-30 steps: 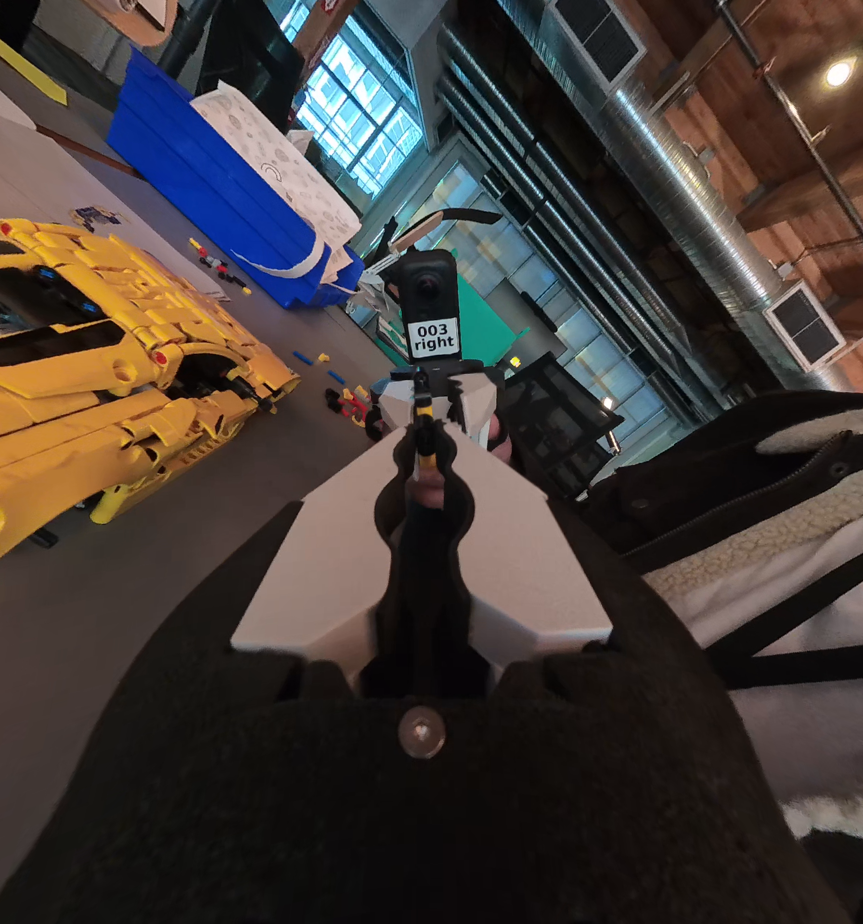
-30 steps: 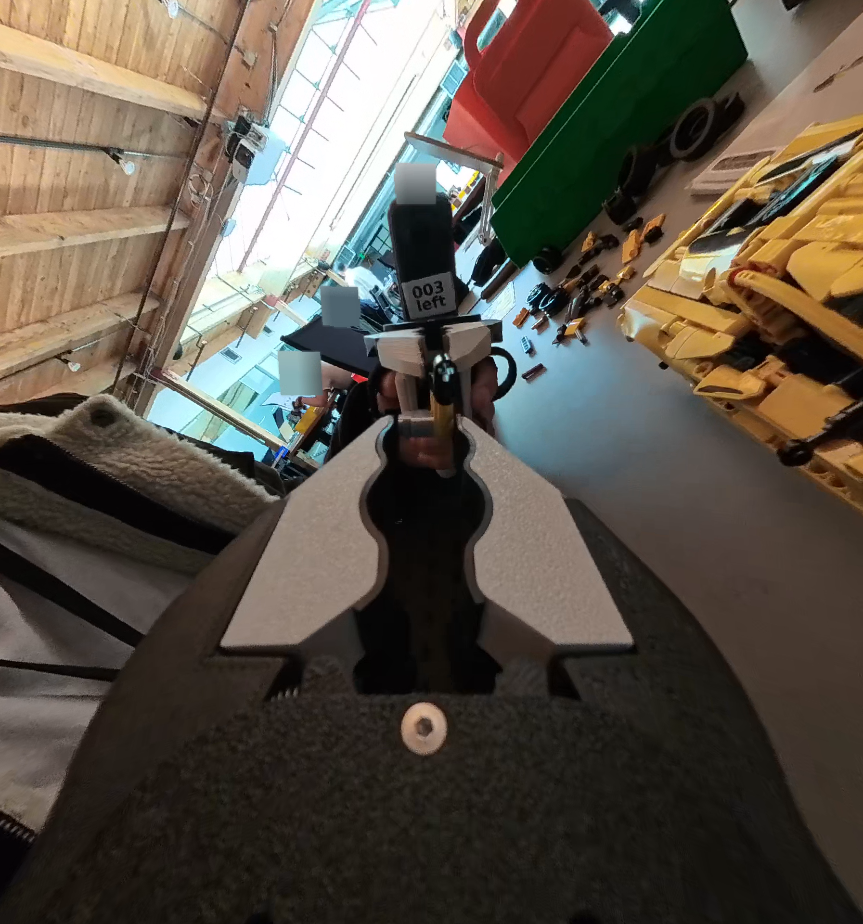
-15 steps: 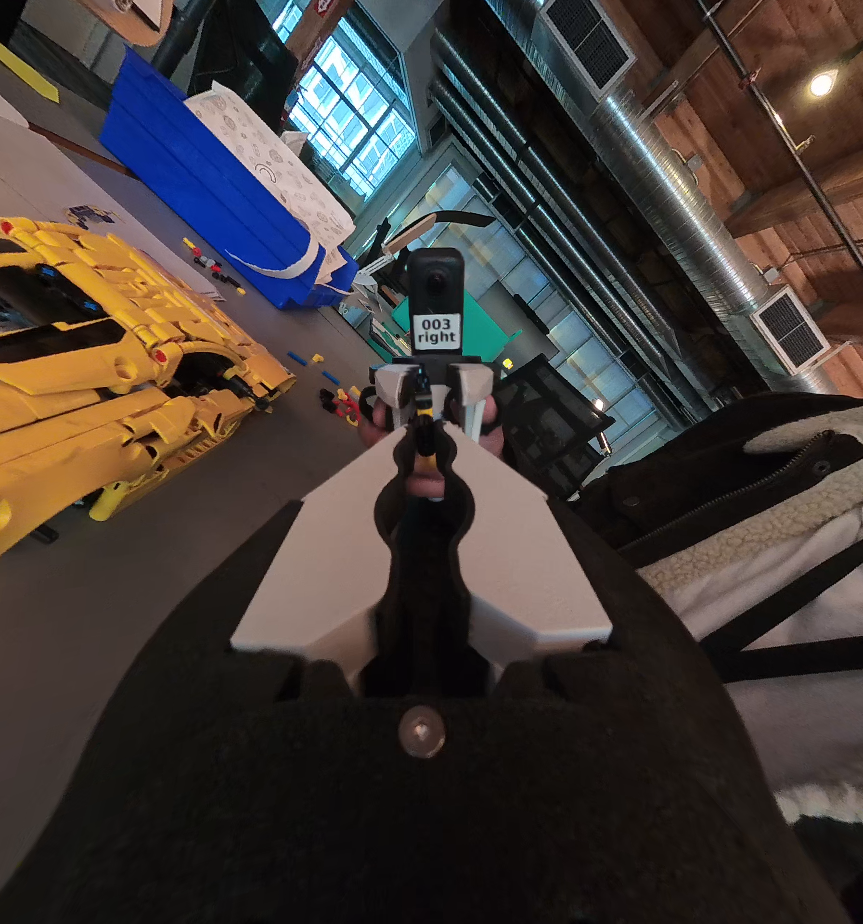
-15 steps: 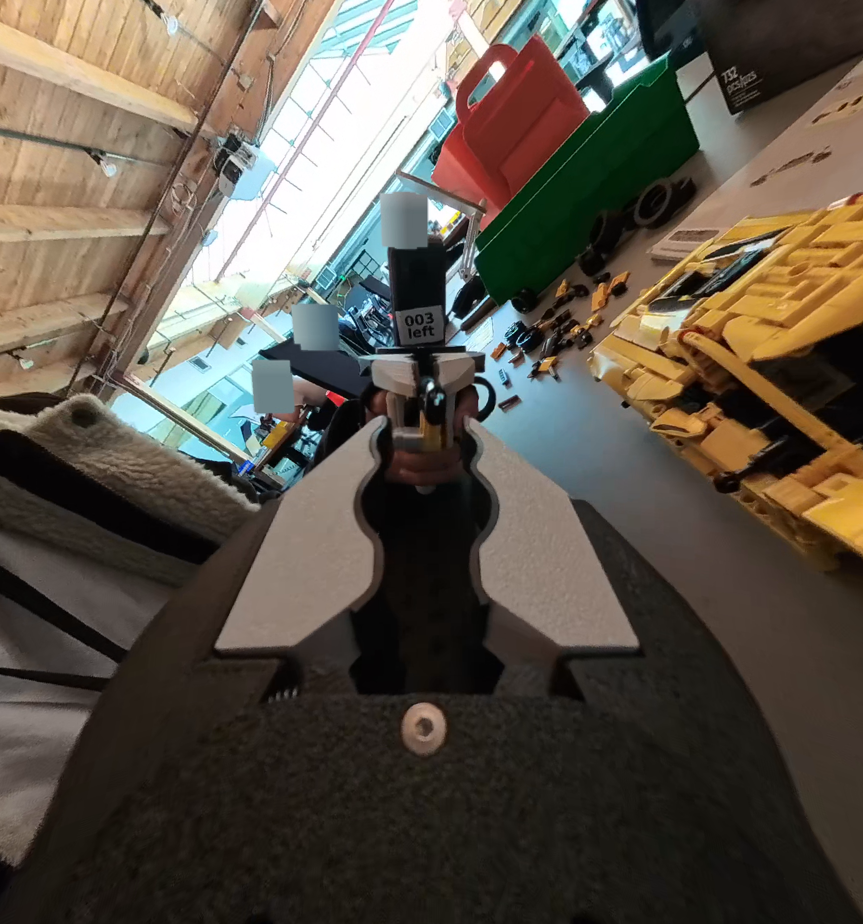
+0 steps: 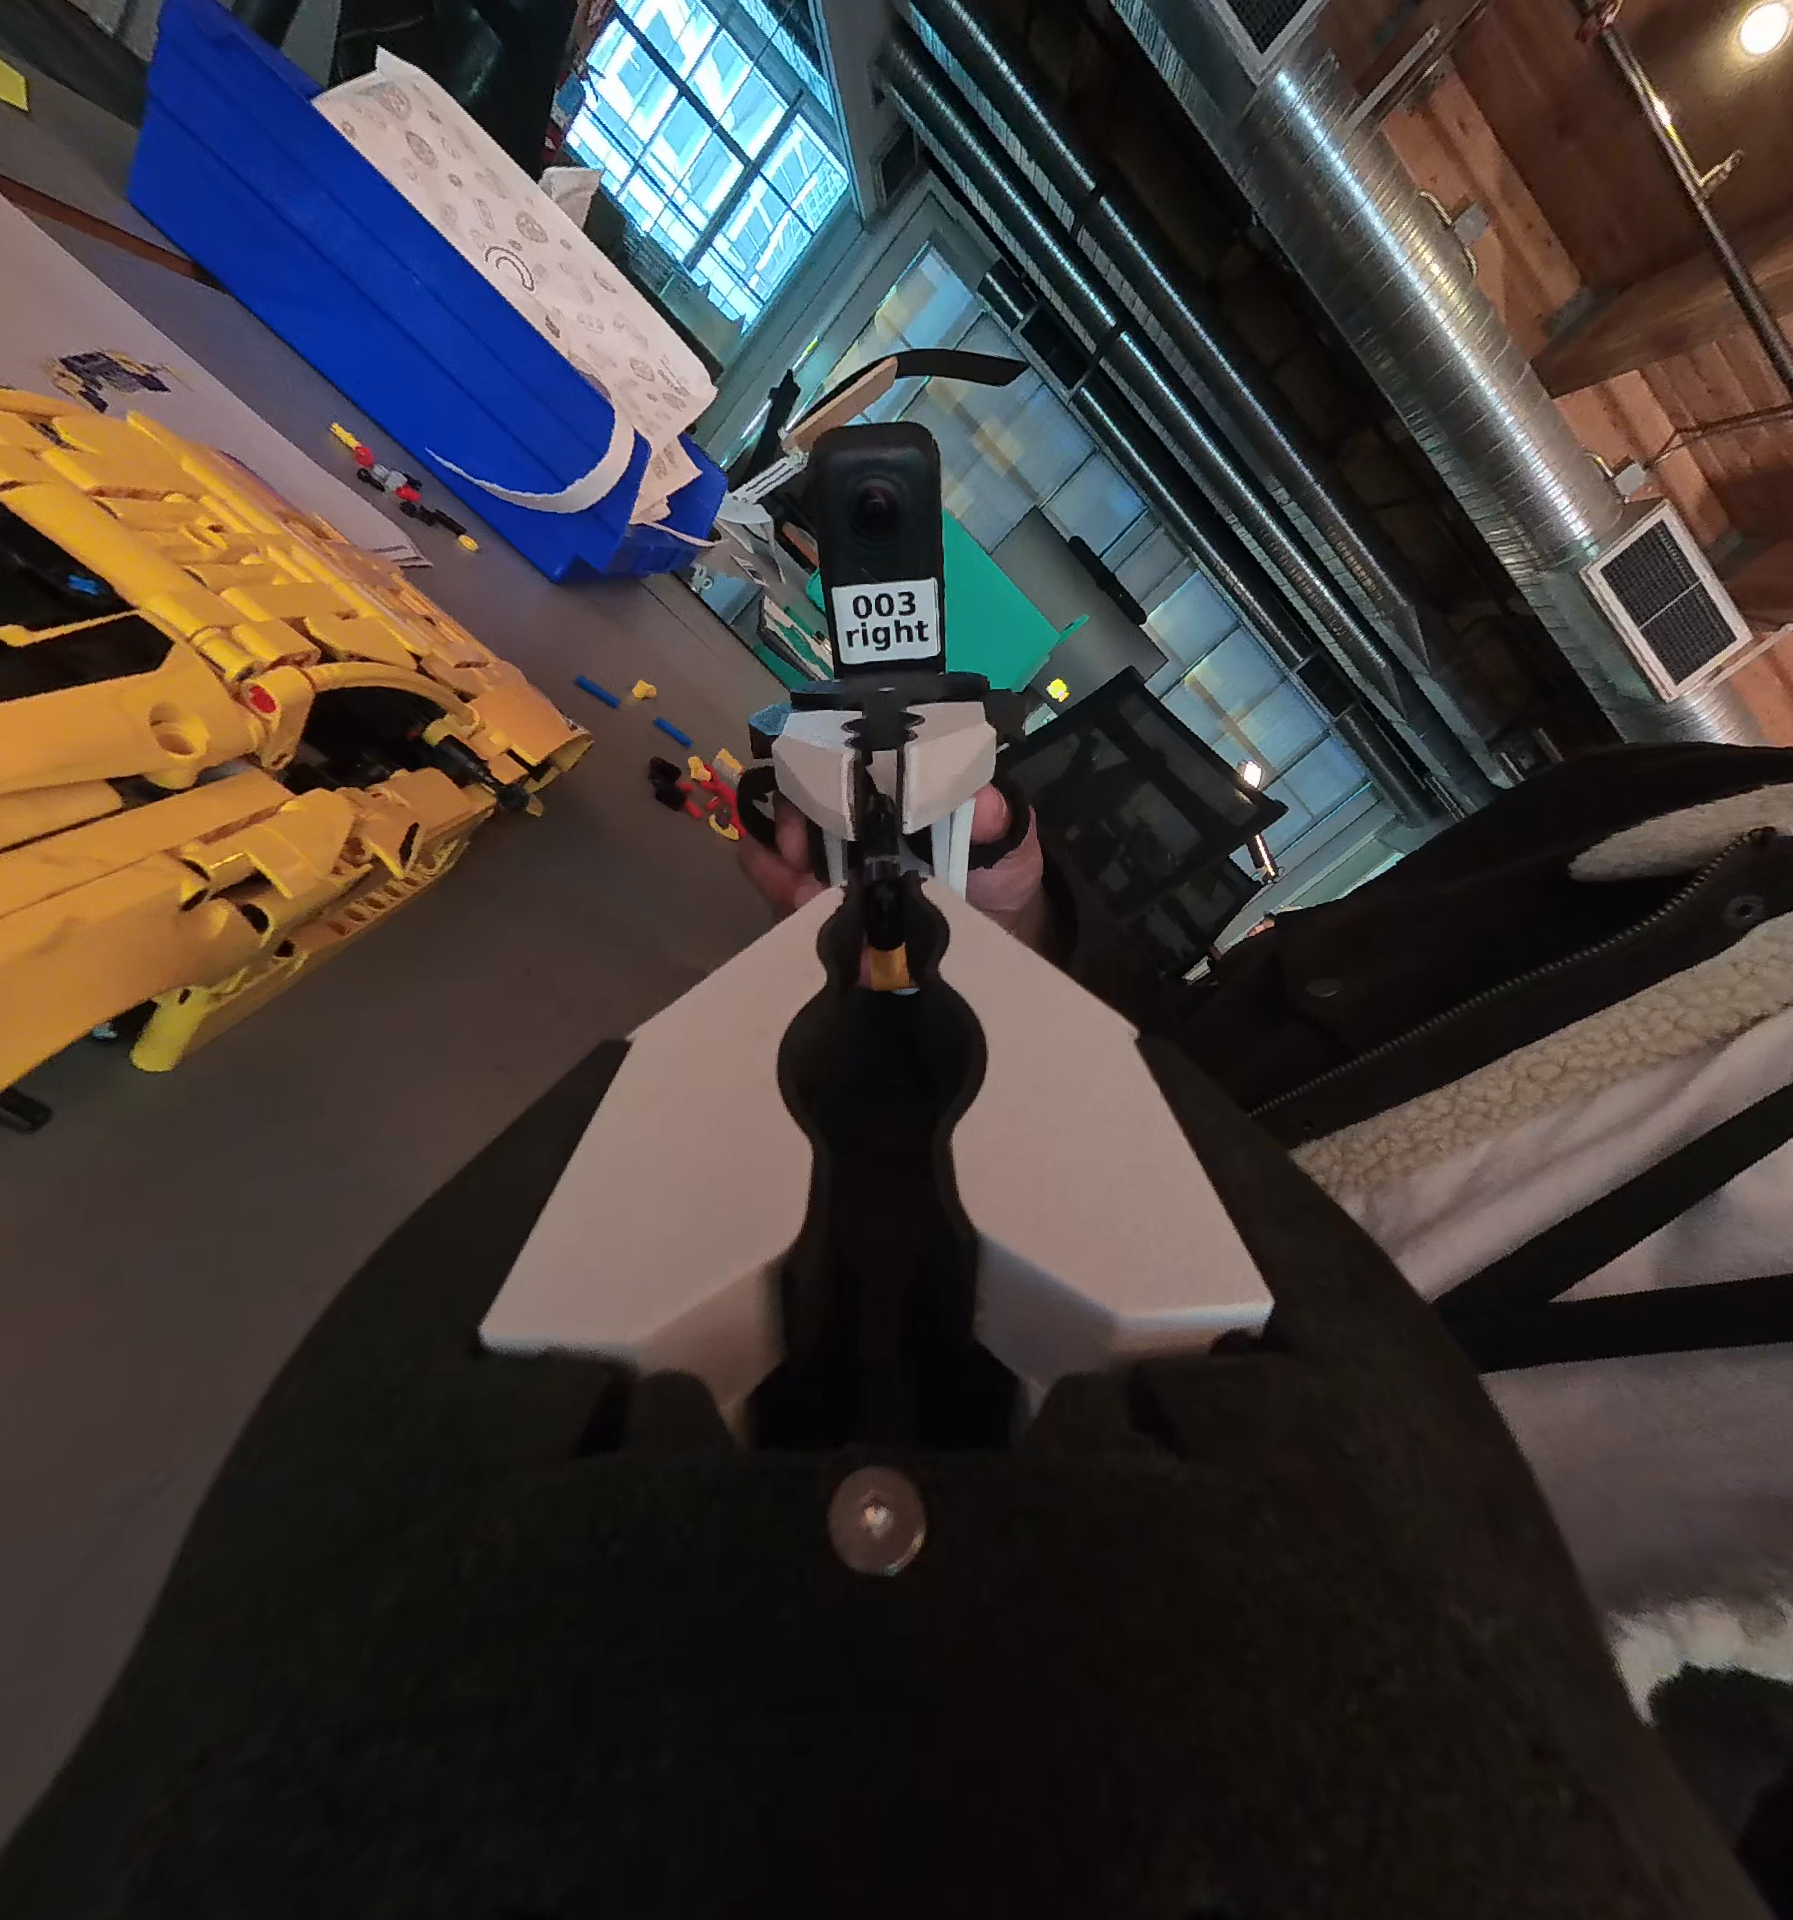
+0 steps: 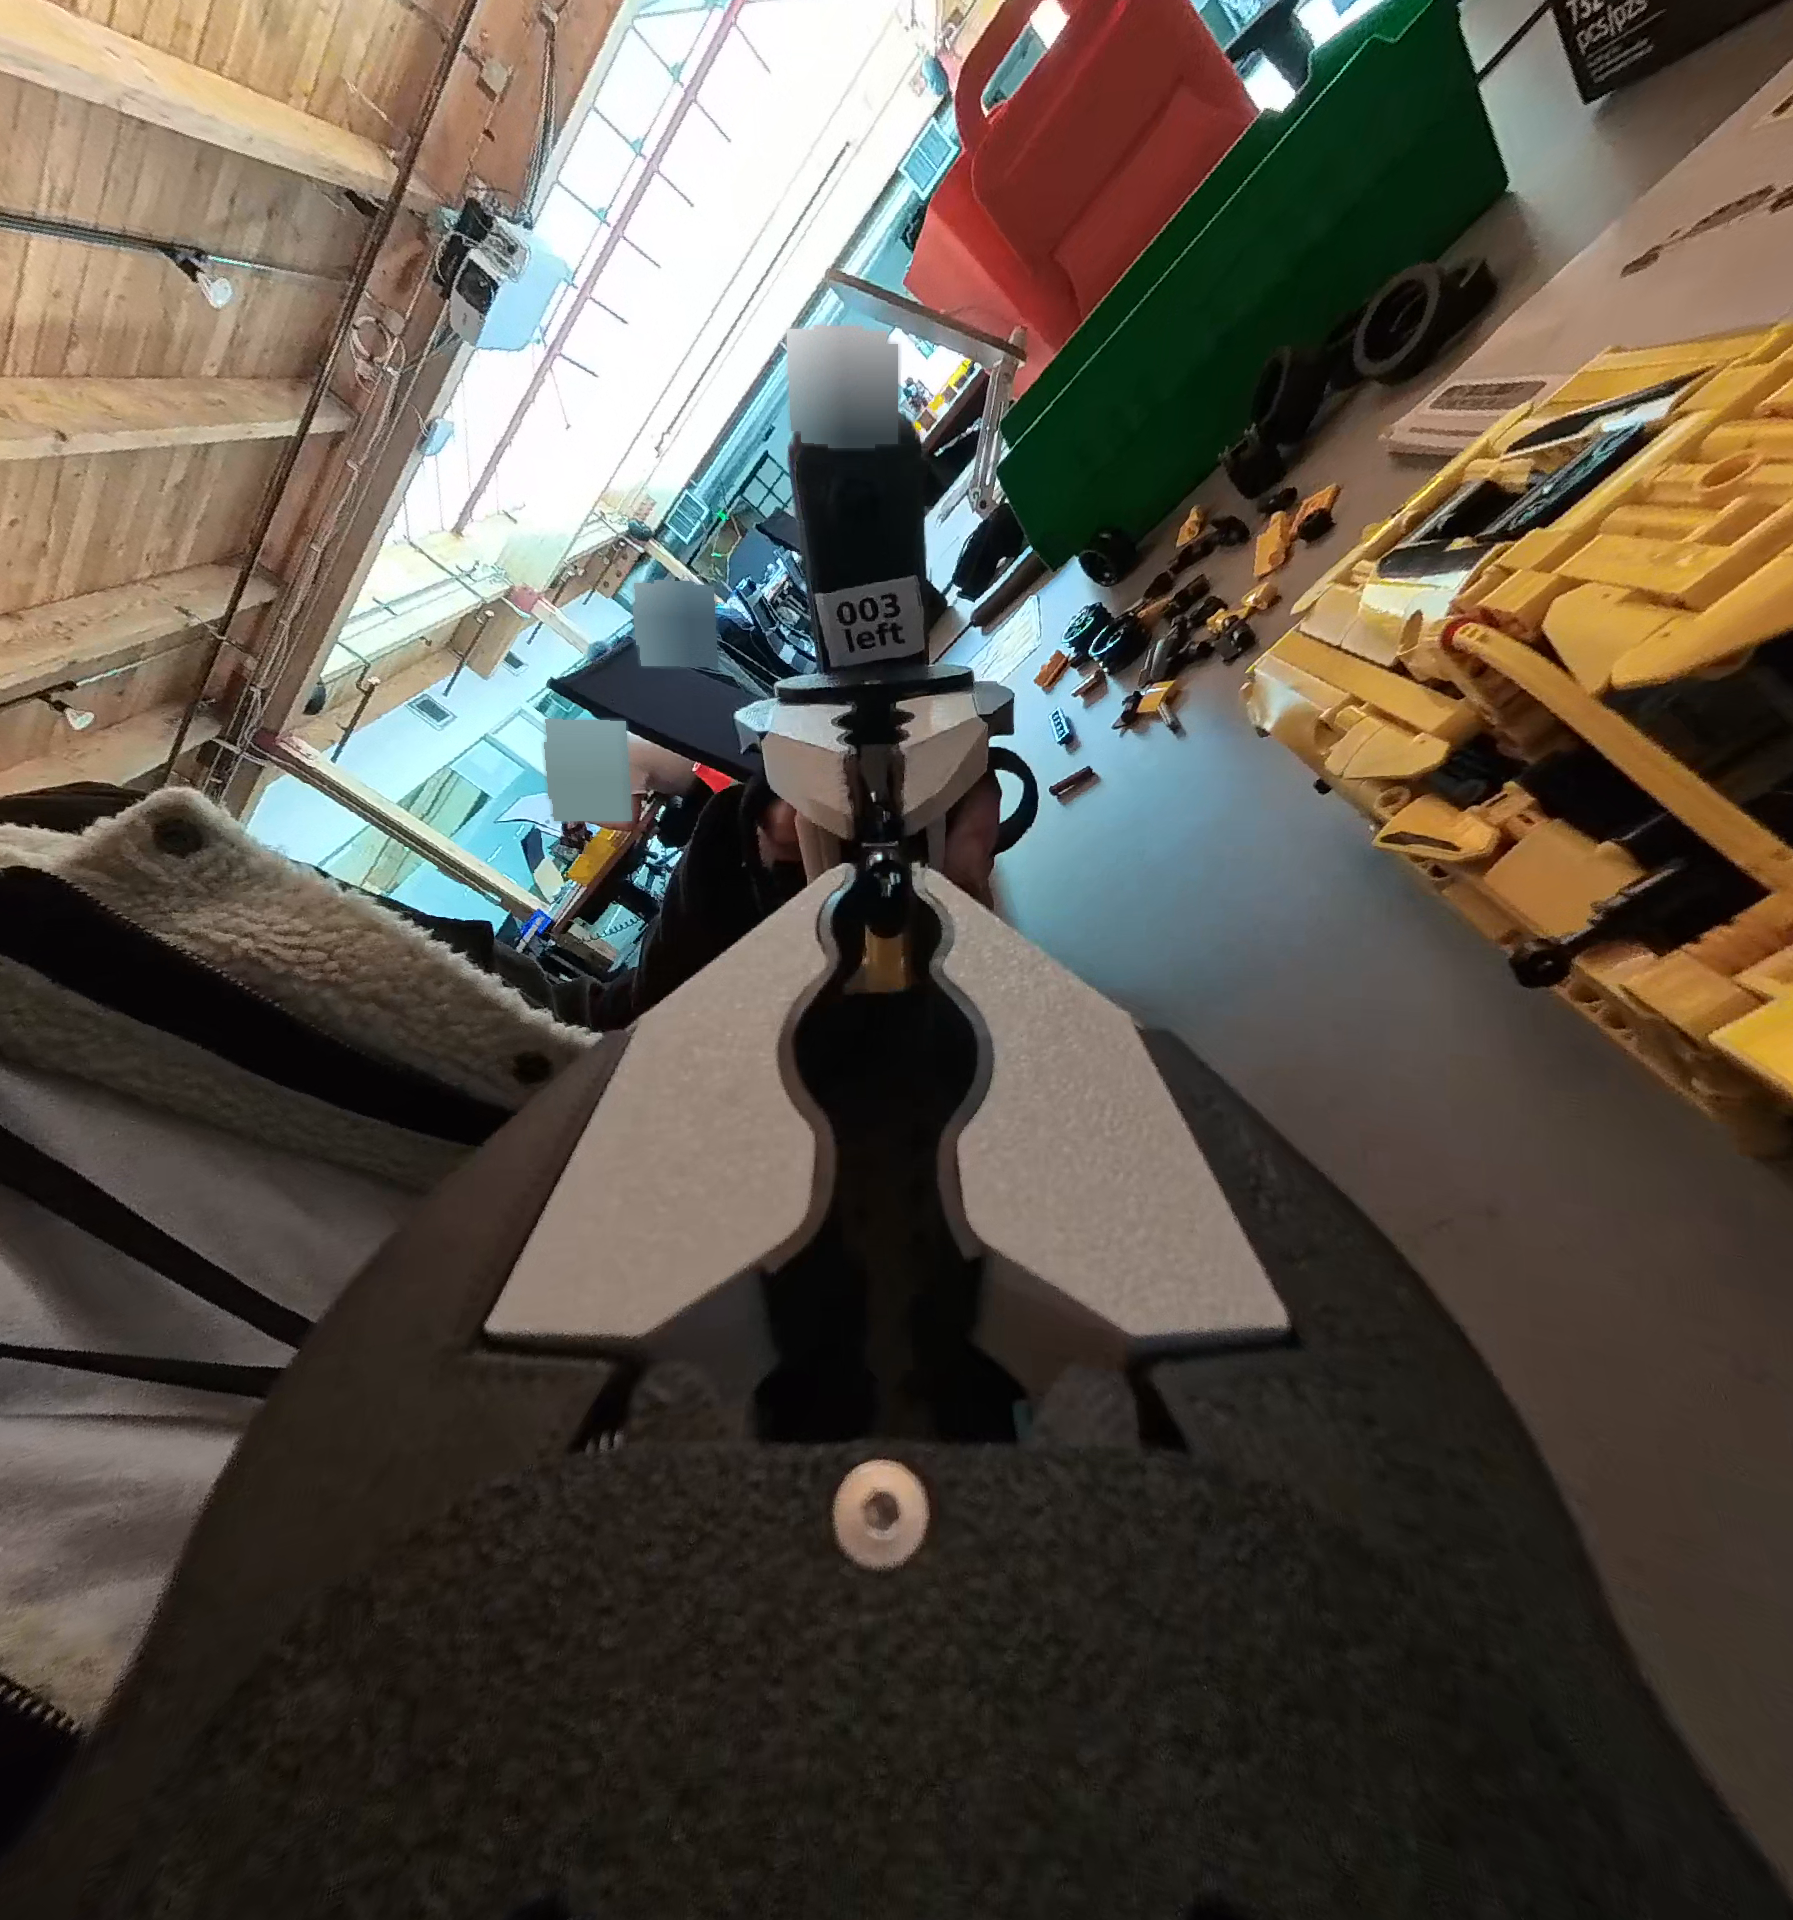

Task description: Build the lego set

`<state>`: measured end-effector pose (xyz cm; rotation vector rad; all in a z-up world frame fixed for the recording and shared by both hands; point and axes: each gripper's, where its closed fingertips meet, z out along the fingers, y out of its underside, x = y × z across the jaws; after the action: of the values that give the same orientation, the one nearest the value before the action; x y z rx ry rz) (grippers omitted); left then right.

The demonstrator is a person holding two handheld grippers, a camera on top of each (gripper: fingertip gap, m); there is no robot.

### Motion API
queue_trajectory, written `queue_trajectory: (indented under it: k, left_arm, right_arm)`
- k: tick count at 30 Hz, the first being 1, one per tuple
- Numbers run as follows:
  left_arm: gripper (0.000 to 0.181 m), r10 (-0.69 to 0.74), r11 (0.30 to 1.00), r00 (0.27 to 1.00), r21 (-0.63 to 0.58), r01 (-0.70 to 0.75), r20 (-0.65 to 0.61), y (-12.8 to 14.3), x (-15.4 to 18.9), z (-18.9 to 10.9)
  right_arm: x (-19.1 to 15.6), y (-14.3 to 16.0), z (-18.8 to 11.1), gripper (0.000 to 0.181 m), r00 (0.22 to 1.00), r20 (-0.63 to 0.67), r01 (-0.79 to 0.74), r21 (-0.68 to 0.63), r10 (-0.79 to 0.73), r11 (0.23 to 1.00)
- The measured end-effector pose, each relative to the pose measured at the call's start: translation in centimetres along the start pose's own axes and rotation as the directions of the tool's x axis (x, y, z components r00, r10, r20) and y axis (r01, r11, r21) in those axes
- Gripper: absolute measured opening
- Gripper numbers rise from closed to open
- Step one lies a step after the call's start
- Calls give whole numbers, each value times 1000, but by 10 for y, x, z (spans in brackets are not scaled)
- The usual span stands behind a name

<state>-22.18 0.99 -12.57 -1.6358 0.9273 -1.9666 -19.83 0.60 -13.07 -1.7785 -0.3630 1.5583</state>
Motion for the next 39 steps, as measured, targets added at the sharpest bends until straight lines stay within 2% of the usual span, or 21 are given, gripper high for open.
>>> queue_trajectory:
  k: [6, 15, 25, 37, 38, 39]
  left_arm:
    - [6, 12, 1000, 1000, -15, -11, 5, 2, 0, 0]
    - [6, 2, 1000, 1000, -24, -2, 2, 3, -1, 1]
    - [6, -37, 999, 999, 10, 38, -17, -2, -1, -2]
    - [7, -36, 998, 999, 45, 37, -31, -7, 2, -2]
    - [9, -32, 998, 999, 54, 33, -23, -9, 1, -1]
    - [25, -27, 998, 1000, 57, 27, -3, -9, -1, -1]
  right_arm:
    - [0, -6, -6, 5, 999, 16, -34, 45, 33, 998]
    - [1, -5, -4, 5, 999, 16, -44, 43, 43, 998]
    - [1, 0, -2, 6, 998, 20, -52, 12, 51, 999]
    - [-1, -5, -3, 5, 998, 35, -61, 39, 59, 997]
    - [-2, -6, -3, 5, 997, 40, -65, 49, 63, 997]
    - [-2, -9, -5, 5, 997, 41, -67, 65, 65, 996]
